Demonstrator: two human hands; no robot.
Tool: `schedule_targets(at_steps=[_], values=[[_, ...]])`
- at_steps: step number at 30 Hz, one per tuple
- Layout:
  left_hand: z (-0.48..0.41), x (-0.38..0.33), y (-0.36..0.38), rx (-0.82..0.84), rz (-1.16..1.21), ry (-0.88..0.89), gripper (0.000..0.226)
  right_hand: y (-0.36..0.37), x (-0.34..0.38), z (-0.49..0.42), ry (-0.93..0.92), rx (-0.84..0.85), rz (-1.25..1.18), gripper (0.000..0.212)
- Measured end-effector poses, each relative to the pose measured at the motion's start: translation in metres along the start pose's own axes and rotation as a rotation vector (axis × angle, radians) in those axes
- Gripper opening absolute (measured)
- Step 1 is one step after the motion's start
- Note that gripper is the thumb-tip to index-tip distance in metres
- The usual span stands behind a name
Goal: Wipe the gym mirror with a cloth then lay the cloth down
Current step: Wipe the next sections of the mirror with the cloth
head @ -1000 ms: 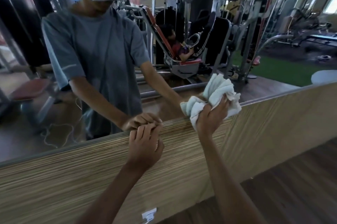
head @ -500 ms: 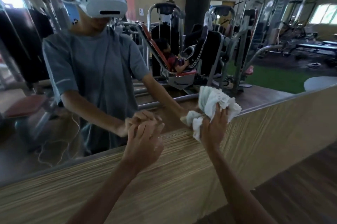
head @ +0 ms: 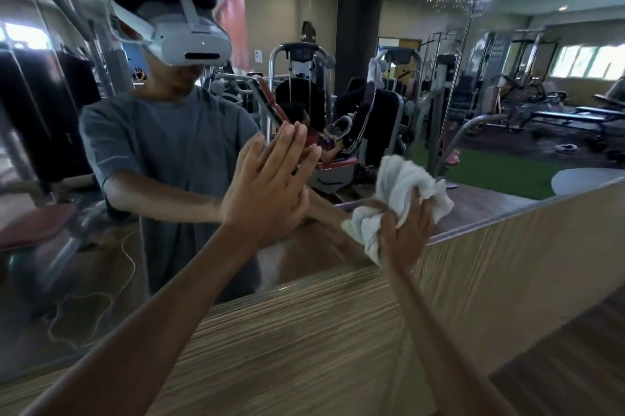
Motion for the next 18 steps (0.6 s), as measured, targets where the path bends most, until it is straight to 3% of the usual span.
schedule_targets(at_steps=[2,4,5,7,9,11,13,15,17,18], values=[[0.0,-0.001,0.001,-0.008,-0.022,-0.009,0.06,-0.001,0.02,-0.03,0.27,-0.133,-0.102,0.073],[0.0,-0.003,0.001,-0.025,-0.013,-0.012,0.06,0.008,0.051,-0.049,0.414,-0.228,-0.16,0.063],[0.0,-0.003,0.0,-0.032,-0.002,-0.012,0.06,0.011,0.069,-0.049,0.362,-0.242,-0.139,0.058],[0.001,-0.002,-0.001,-0.058,0.018,-0.011,0.059,0.015,0.088,-0.033,0.063,-0.215,-0.118,0.056],[0.0,-0.002,-0.002,-0.08,0.029,-0.01,0.059,0.017,0.073,-0.005,-0.256,-0.114,-0.04,0.056],[0.0,-0.001,-0.003,-0.099,0.036,-0.012,0.059,0.014,0.038,0.005,-0.416,-0.026,0.056,0.055],[0.0,-0.002,-0.003,-0.112,0.041,-0.012,0.06,0.006,0.016,-0.01,-0.254,-0.022,0.078,0.062],[0.0,-0.003,-0.003,-0.127,0.04,-0.014,0.06,-0.004,0.025,-0.04,0.128,-0.122,-0.061,0.074],[0.0,-0.002,-0.003,-0.127,0.046,-0.018,0.059,-0.001,0.044,-0.07,0.439,-0.22,-0.155,0.066],[0.001,-0.002,-0.003,-0.12,0.053,-0.02,0.059,0.004,0.059,-0.077,0.483,-0.229,-0.153,0.059]])
Point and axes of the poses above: each hand's wrist, its own z-axis away from the middle knuckle, its own y-axis out of the palm, x = y × z, the point moved 4 cm from there along -z, towards the middle knuckle, and after that the axes turned 7 degrees about -x, right-handed, at the moved point
